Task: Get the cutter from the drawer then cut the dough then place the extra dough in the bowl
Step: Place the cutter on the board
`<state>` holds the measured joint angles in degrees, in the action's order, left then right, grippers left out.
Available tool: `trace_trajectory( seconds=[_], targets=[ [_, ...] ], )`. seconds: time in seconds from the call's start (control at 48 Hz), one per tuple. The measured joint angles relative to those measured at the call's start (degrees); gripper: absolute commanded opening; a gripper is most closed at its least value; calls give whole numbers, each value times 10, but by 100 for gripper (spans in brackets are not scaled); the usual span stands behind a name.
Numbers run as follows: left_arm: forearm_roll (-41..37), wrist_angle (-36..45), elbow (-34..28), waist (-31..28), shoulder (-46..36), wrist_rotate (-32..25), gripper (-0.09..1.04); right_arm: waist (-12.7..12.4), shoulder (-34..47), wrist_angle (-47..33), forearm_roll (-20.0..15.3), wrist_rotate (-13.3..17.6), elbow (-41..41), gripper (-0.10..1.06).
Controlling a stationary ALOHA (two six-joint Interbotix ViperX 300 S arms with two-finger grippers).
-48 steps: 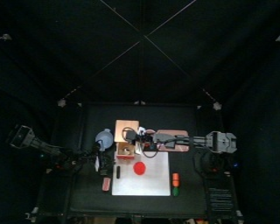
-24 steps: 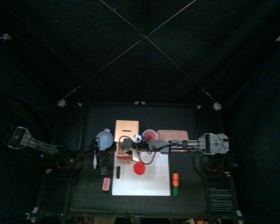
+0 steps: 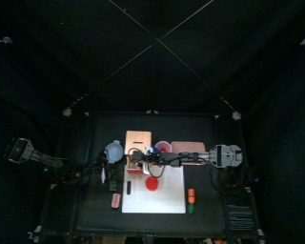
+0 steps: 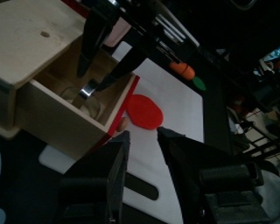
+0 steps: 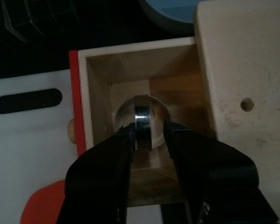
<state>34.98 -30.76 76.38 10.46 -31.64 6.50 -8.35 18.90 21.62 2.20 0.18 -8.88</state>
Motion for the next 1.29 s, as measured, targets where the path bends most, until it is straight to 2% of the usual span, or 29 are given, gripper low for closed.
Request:
trace_trajectory(
  seconds=[0.062,0.25,0.396,0.458,0.562,0.646,0.771,0.833,0.958,1.062,1.167,1.25,1.292],
  targets=[
    [1,0,0,-1,0,0,73,1,-1,1,0,4,0,52],
    [6,0,0,-3,0,0,73,3,-7,16,2,-2,21,52],
    [11,0,0,-3,0,0,73,9,-71,35,20,3,29,52],
    [12,0,0,-3,0,0,73,21,-110,38,19,4,17,52],
    [12,0,0,-4,0,0,73,44,-172,40,18,5,-33,52],
    [14,0,0,-4,0,0,73,76,-242,40,8,7,-101,52],
    [14,0,0,-10,-1,1,73,112,-330,40,-38,6,-200,52],
    [15,0,0,-13,-2,1,73,119,-367,33,-68,7,-258,52],
    [15,0,-4,-31,-4,0,73,117,-395,-2,-106,7,-348,52],
    [15,0,-7,-47,-3,0,73,106,-396,-37,-110,7,-398,52],
    [16,0,-13,-63,-4,0,73,76,-396,-69,-105,5,-423,52],
    [15,-1,-16,-77,-3,1,73,40,-395,-80,-91,5,-437,52],
    [16,-1,-18,-84,-4,0,73,33,-390,-83,-88,5,-439,52]
  ],
)
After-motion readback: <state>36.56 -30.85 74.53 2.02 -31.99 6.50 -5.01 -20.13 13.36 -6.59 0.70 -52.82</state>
